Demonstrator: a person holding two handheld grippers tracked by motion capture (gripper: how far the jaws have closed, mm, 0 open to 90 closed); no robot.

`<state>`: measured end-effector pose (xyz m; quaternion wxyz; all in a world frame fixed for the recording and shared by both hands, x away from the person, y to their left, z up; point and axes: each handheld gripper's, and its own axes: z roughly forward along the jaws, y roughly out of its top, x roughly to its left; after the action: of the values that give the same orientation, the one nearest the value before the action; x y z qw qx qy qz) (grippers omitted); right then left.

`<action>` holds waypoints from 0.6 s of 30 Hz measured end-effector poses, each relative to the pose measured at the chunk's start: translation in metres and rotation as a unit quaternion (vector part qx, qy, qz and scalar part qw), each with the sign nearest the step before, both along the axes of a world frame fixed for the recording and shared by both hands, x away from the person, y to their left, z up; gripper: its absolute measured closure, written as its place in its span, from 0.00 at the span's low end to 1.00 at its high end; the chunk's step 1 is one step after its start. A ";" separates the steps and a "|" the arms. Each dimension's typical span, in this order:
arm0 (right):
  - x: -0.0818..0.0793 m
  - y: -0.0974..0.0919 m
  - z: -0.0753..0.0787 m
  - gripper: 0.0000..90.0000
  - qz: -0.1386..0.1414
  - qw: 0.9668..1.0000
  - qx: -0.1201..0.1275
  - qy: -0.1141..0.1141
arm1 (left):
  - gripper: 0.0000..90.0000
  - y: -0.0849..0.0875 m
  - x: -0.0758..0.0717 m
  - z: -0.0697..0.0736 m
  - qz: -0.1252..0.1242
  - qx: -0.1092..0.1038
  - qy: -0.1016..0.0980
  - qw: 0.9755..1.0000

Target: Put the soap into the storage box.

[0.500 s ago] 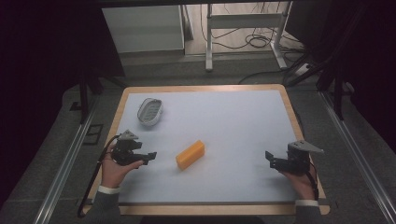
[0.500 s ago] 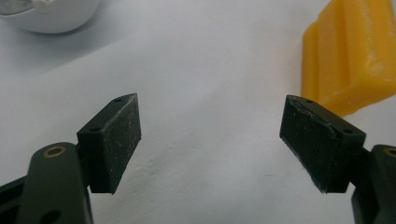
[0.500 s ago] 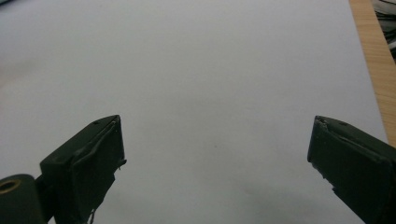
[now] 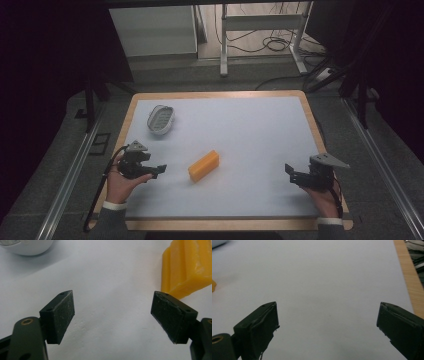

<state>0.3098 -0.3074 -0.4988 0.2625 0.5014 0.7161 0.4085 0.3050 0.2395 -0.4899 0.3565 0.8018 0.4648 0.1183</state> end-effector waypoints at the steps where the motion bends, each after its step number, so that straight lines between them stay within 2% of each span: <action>1: -0.003 -0.002 0.002 0.05 -0.004 1.000 0.003 -0.003 | 0.22 0.001 0.000 -0.001 0.000 0.000 0.000 1.000; 7: -0.001 -0.001 -0.001 0.05 -0.002 1.000 0.004 0.002 | 0.22 0.005 0.000 -0.001 0.011 -0.003 0.000 1.000; 13: -0.001 0.000 -0.002 0.05 0.005 1.000 0.000 0.003 | 0.24 0.003 -0.002 0.000 0.022 0.003 -0.007 1.000; 18: -0.002 0.000 -0.001 0.05 0.006 1.000 -0.016 -0.005 | 0.24 0.004 -0.003 0.002 0.015 0.010 0.009 1.000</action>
<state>0.3080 -0.3071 -0.4999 0.2721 0.4908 0.7241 0.4009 0.3024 0.2431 -0.4878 0.3429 0.7992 0.4787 0.1209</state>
